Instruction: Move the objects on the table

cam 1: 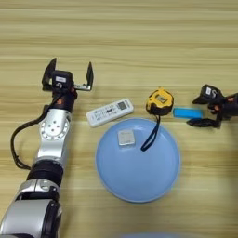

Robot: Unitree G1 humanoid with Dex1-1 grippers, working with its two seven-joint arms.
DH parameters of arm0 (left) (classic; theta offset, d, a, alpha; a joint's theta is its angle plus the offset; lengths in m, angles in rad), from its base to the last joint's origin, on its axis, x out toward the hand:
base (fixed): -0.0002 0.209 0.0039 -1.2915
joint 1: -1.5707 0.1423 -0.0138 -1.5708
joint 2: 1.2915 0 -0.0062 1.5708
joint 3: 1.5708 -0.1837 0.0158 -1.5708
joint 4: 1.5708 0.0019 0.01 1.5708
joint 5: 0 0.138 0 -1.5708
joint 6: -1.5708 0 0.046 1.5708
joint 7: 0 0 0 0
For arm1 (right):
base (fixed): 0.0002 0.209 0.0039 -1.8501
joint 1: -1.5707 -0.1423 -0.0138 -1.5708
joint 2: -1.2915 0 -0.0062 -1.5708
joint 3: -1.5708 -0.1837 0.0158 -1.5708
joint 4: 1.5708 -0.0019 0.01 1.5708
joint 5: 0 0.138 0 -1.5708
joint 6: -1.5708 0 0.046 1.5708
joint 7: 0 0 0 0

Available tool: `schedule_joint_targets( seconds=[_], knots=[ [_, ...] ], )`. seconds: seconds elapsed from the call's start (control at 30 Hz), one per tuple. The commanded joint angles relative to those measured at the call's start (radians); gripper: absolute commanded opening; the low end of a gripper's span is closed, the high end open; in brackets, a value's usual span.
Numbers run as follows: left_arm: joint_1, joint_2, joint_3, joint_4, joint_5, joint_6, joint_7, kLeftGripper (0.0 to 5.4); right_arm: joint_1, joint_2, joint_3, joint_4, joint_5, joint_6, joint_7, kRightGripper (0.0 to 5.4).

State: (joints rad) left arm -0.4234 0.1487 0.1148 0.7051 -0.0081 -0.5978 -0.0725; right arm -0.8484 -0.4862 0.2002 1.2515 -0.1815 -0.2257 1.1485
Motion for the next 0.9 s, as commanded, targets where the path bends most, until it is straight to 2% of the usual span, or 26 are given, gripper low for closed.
schedule_joint_targets(
  seconds=[0.03,0.33,0.67,0.9],
  knots=[
    [0.004,0.003,0.002,-0.009,-0.009,0.009,-0.006,5.40,0.046,0.017,0.032,0.023,-0.039,0.039,0.006,3.78],
    [0.000,0.003,0.001,-0.002,-0.010,0.009,-0.010,5.40,0.062,0.020,0.033,0.026,-0.029,0.086,0.073,2.72],
    [-0.001,-0.001,0.001,-0.003,-0.008,0.012,-0.009,5.40,0.071,0.009,0.036,0.029,-0.029,0.105,0.082,1.47],
    [-0.004,-0.005,0.001,0.000,-0.012,0.017,-0.011,5.40,0.056,-0.008,-0.034,0.004,0.044,0.083,0.095,1.42]
  ],
)
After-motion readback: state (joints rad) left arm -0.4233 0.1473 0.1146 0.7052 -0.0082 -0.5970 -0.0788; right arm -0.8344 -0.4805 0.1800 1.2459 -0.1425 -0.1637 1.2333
